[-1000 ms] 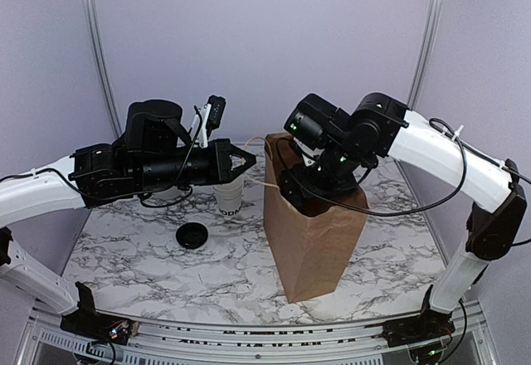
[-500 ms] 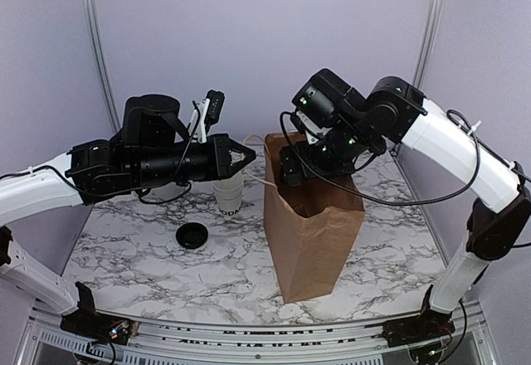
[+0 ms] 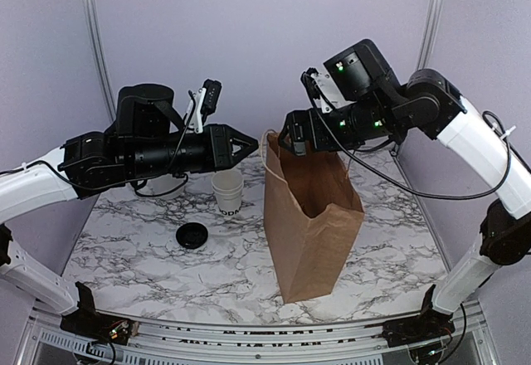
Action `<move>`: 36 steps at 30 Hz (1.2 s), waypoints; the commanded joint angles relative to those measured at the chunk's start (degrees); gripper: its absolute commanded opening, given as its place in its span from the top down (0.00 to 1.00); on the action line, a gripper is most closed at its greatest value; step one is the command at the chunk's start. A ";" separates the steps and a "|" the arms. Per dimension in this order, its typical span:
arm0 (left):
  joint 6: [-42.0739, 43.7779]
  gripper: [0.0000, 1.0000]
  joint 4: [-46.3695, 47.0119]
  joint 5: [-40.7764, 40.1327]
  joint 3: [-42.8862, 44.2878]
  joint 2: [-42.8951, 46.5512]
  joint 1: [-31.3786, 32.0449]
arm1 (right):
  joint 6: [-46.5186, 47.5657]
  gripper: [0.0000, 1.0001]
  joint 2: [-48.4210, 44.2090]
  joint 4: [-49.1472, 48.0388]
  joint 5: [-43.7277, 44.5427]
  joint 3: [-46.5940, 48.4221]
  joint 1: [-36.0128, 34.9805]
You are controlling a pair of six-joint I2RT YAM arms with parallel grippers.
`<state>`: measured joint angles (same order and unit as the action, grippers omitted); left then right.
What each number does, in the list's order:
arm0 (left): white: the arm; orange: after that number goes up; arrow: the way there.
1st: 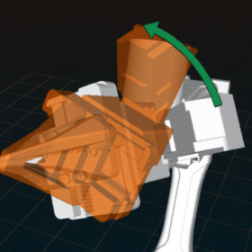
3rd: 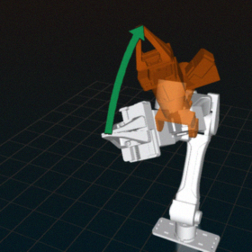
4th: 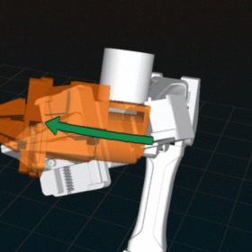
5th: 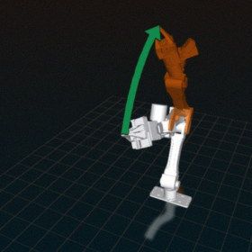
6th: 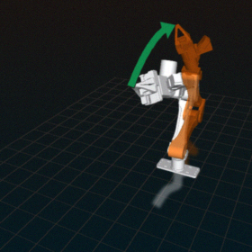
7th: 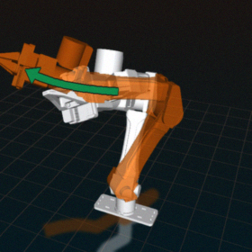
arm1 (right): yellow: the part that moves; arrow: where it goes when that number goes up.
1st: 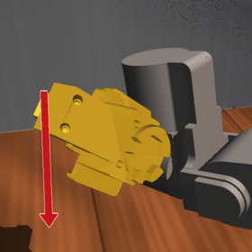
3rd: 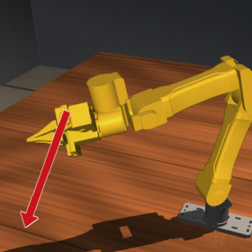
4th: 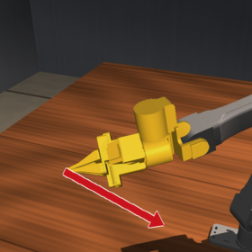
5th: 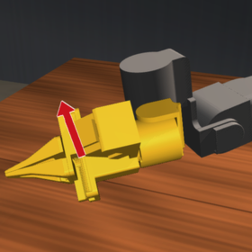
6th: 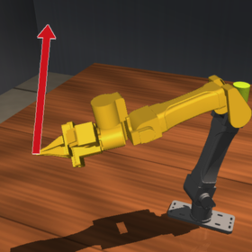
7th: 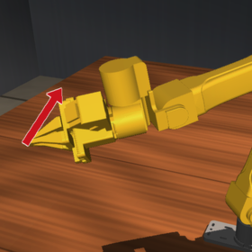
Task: Pack the takeout coffee
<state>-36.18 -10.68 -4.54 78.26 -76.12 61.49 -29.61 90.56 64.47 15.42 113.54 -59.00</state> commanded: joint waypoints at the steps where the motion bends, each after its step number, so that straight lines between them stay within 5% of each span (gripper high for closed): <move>1: -0.09 0.71 -1.03 0.02 1.87 1.43 -0.28 | 3.45 0.07 -1.68 -7.32 1.99 0.40 -0.50; 20: 3.10 0.33 -4.18 -12.56 -2.26 10.09 -1.05 | 12.17 0.06 -10.96 -21.88 9.76 -5.42 0.55; 29: 3.61 0.02 -9.64 -17.60 -4.27 12.22 -6.27 | 9.93 0.04 -20.06 -26.67 5.04 -17.68 10.08; 36: 2.45 0.01 -15.61 -23.11 -6.62 13.04 -11.40 | 9.03 0.04 -24.52 -28.76 -1.24 -25.95 19.20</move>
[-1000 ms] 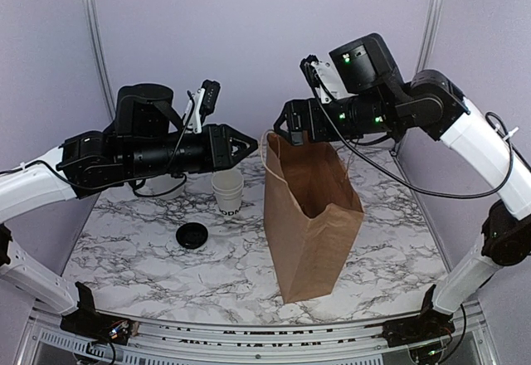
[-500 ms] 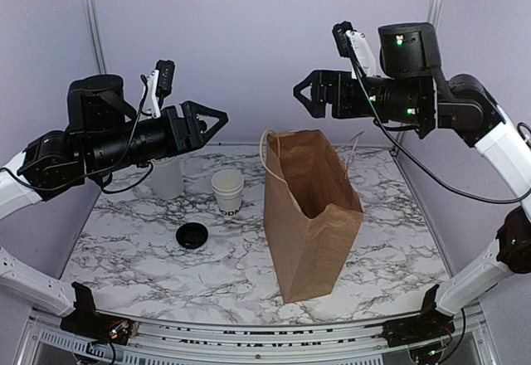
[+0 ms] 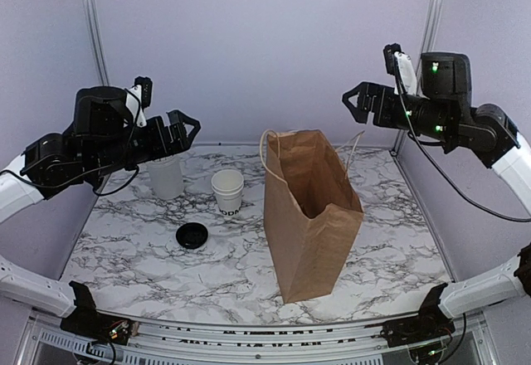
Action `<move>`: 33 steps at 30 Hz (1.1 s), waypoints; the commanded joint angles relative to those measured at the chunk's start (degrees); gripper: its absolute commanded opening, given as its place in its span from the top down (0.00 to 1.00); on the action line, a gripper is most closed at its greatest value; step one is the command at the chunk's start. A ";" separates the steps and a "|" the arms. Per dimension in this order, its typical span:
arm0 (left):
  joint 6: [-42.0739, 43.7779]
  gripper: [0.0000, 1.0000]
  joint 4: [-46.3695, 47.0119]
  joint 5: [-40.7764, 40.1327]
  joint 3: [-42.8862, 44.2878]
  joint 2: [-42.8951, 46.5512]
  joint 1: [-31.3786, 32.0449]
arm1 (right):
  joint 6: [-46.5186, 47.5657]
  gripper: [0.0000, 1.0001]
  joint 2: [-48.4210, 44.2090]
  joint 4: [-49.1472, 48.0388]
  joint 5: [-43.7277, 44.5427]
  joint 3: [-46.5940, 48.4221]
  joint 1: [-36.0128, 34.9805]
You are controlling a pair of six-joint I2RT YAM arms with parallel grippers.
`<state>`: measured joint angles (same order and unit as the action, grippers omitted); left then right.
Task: Pack the takeout coffee
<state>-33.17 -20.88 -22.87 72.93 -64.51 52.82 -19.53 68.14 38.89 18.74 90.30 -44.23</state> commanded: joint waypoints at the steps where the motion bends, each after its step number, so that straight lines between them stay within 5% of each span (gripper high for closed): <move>1: -0.81 0.01 -6.38 -5.26 -1.62 1.55 -3.97 | -1.40 0.04 -2.47 -3.13 -6.04 -3.67 6.19; 8: -2.62 0.01 -10.01 -1.42 -4.42 1.54 -15.69 | -3.06 0.04 -3.39 -2.99 -20.53 -11.18 20.45; 15: -3.45 0.02 -11.31 12.57 -4.29 -3.51 -27.54 | -3.41 0.04 -3.54 -6.99 -25.81 -17.08 23.88; 21: -2.40 0.20 -11.23 18.09 -3.18 -9.75 -32.68 | -3.43 0.06 -3.17 -8.37 -25.27 -18.26 23.84; 33: -1.50 0.52 -6.25 11.98 0.80 -19.01 -34.12 | -3.57 0.07 -4.67 -8.49 -22.09 -19.83 23.84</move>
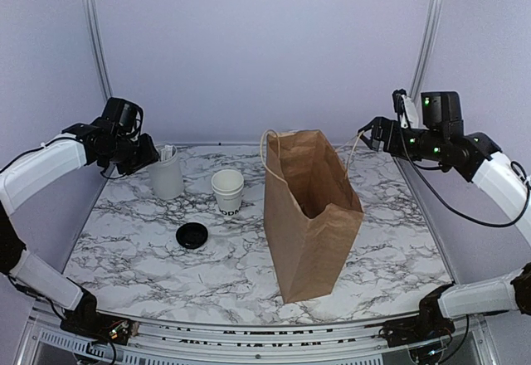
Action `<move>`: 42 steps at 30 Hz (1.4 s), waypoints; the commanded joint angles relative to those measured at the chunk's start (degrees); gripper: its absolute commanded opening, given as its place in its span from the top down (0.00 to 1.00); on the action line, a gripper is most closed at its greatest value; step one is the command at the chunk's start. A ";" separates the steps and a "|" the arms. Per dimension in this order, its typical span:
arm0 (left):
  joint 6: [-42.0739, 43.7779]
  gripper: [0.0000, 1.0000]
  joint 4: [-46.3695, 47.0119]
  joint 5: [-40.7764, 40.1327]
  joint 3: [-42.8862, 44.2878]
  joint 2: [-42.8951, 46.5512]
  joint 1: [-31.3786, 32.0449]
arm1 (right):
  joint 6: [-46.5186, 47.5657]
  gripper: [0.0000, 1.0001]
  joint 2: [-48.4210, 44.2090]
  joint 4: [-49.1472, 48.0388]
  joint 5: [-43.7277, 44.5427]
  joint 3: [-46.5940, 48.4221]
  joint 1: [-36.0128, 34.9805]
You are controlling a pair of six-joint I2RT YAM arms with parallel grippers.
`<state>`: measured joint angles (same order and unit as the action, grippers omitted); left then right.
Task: Pack the takeout coffee
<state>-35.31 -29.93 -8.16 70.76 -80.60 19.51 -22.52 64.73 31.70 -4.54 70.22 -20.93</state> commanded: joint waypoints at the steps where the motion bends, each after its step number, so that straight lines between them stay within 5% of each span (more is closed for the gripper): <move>1: 0.53 0.54 3.27 -3.24 3.50 -3.85 -1.05 | -0.75 0.07 -1.33 -1.23 1.20 0.14 0.54; 12: 0.24 0.77 6.11 -6.37 8.96 -11.19 -2.62 | -1.65 0.08 -3.04 -0.27 1.50 -0.12 0.51; 25: 1.14 1.00 5.84 -6.61 8.69 -9.54 -2.96 | -1.73 0.08 -4.41 0.30 2.09 -0.48 0.58; 42: 3.27 1.00 2.55 -6.31 11.95 -6.46 -3.22 | -1.48 0.08 -4.70 0.38 2.15 -0.62 0.58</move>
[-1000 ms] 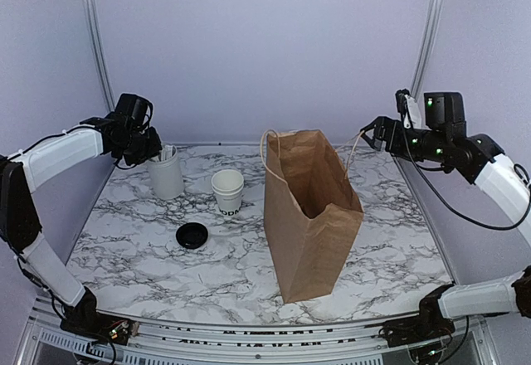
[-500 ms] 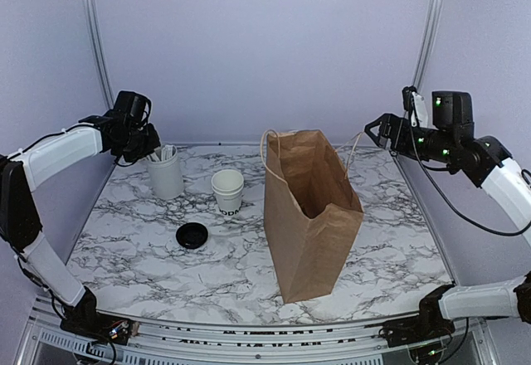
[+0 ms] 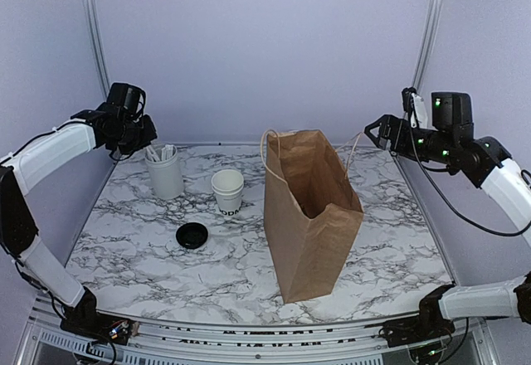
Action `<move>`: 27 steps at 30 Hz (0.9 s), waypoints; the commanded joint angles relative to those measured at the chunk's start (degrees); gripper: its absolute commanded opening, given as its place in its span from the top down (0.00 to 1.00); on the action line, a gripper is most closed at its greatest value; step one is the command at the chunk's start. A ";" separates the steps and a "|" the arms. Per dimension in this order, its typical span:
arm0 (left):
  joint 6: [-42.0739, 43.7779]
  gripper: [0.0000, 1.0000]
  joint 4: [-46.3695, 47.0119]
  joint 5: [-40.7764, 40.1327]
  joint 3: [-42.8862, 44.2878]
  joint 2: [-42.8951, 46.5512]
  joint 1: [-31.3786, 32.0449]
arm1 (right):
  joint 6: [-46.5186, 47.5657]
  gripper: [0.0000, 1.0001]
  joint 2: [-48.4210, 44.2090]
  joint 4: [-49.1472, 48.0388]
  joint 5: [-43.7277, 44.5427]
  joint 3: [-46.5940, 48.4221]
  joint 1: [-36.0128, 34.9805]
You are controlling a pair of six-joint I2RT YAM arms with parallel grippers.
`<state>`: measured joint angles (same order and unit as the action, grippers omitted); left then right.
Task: Pack the takeout coffee
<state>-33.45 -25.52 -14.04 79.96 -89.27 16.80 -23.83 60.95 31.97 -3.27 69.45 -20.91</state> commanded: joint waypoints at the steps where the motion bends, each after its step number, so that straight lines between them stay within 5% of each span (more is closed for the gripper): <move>1: 1.59 1.00 -2.09 -0.30 3.10 2.21 -0.46 | -0.16 0.08 -0.90 0.05 0.89 0.10 0.59; 27: 3.94 0.94 -5.17 4.49 8.27 -3.84 -2.58 | -0.36 0.08 -0.35 -0.06 0.19 -0.10 0.59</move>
<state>-30.37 -29.34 -10.66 86.26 -92.27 14.61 -23.83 60.95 32.01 -3.31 69.25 -20.91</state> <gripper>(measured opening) 0.035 0.921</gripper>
